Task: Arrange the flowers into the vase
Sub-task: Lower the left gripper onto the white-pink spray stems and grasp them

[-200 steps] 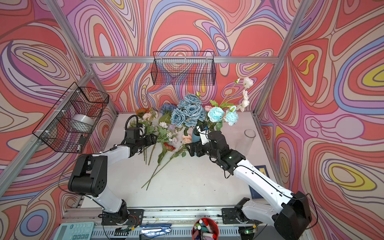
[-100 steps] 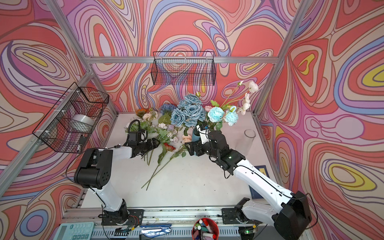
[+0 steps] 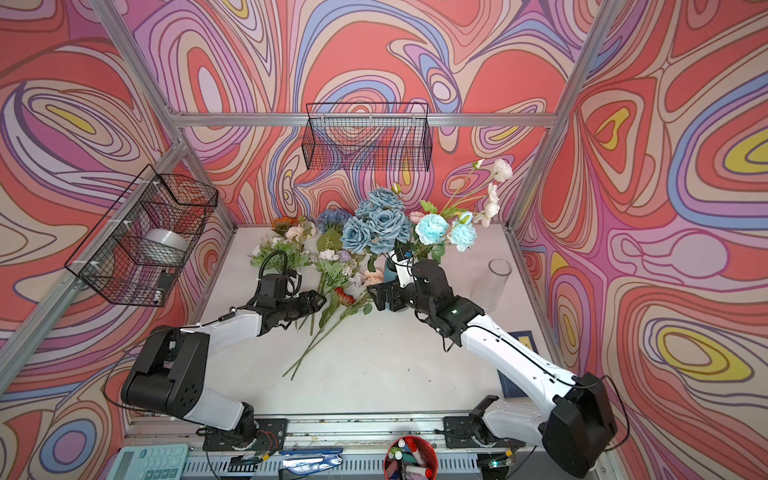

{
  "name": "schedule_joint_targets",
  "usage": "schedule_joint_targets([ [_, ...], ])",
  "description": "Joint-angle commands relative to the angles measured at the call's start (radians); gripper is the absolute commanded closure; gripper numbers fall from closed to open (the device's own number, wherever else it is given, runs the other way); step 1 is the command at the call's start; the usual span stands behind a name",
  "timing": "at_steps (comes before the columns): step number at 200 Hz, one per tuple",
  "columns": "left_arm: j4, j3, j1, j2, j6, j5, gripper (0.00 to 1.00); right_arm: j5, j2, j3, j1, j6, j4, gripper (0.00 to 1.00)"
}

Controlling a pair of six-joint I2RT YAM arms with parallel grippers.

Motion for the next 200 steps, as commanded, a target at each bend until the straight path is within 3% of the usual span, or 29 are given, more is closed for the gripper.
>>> schedule_joint_targets([
  [1, -0.168, 0.036, -0.056, -0.049, 0.114, -0.187, 0.3, -0.008, 0.011, 0.034, 0.006, -0.009, 0.014, 0.02],
  [36, -0.203, 0.032, -0.073, -0.065, 0.15, -0.282, 0.38, -0.011, 0.019, 0.043, 0.008, -0.007, 0.016, 0.01],
  [67, -0.231, 0.048, -0.073, -0.026, 0.179, -0.333, 0.57, -0.011, 0.015, 0.049, 0.009, -0.008, 0.007, 0.02],
  [97, -0.245, 0.068, -0.073, 0.016, 0.183, -0.315, 0.71, -0.008, 0.009, 0.049, 0.011, -0.004, 0.003, 0.02],
  [162, -0.29, 0.125, -0.074, 0.118, 0.177, -0.317, 0.73, -0.001, 0.006, 0.054, 0.011, -0.006, 0.002, 0.02],
  [200, -0.309, 0.176, -0.074, 0.178, 0.199, -0.292, 0.83, 0.018, -0.009, 0.052, 0.011, -0.012, -0.007, 0.02],
])
